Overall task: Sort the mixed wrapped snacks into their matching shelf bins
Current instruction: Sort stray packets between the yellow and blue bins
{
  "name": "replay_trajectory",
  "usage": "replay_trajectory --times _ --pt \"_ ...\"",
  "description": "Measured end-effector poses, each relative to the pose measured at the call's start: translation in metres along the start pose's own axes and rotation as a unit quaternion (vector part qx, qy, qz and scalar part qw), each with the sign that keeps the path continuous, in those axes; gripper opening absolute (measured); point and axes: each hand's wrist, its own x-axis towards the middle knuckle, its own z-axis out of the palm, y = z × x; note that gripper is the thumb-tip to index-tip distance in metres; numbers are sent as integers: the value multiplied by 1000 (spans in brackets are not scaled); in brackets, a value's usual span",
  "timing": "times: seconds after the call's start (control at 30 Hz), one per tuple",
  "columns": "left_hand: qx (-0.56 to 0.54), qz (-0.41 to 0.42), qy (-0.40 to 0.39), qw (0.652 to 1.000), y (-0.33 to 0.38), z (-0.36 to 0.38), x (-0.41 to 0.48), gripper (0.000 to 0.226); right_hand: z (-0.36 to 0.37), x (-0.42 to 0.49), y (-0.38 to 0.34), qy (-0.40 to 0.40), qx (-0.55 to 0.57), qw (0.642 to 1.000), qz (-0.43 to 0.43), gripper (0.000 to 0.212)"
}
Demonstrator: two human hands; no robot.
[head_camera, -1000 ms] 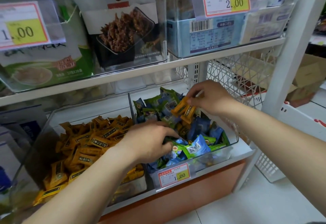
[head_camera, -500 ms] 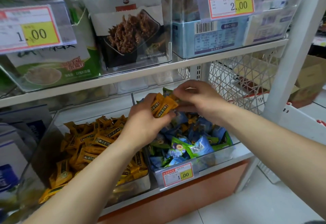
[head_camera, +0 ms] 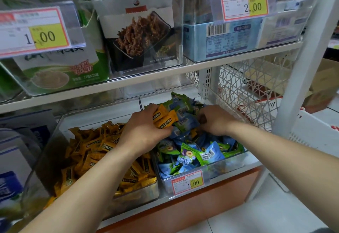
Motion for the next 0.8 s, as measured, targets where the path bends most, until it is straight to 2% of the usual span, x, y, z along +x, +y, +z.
replay_trajectory --times 0.1,0.17,0.23,0.27,0.3,0.37,0.4,0.5,0.57,0.67,0.73,0.8 --pt "-4 -6 -3 1000 0 -1 0 35 -15 -7 -2 30 -11 999 -6 2" --pt "-25 -13 3 1000 2 -3 0 32 -29 -16 -7 62 15 998 3 6" --pt "-68 -31 10 997 3 -5 -1 30 -41 -25 -15 112 84 990 6 8" --pt "-92 -42 12 995 4 -6 -1 31 -44 -29 -22 126 157 979 1 7" --pt "-114 -52 13 992 4 -8 -2 32 -45 -33 -30 121 255 959 -5 7" --pt "-154 -64 15 986 6 -12 -6 30 -41 -41 -51 70 455 888 -11 8" --pt "-171 -69 20 983 7 -15 -8 27 -37 -43 -62 55 516 854 -14 8" --pt "-241 -98 43 965 2 -28 -17 19 -23 -39 -92 59 619 782 -33 9" --pt "-286 -125 50 949 -6 -41 -25 21 -13 -33 -108 58 640 764 -54 11" --pt "-288 -160 76 941 -27 -59 -35 36 6 -22 -135 45 595 797 -88 14" --pt "-245 -168 100 950 -45 -68 -39 59 22 -13 -152 63 505 854 -111 14" --pt "-172 -170 92 966 -63 -76 -44 79 34 -5 -165 82 364 918 -135 12"
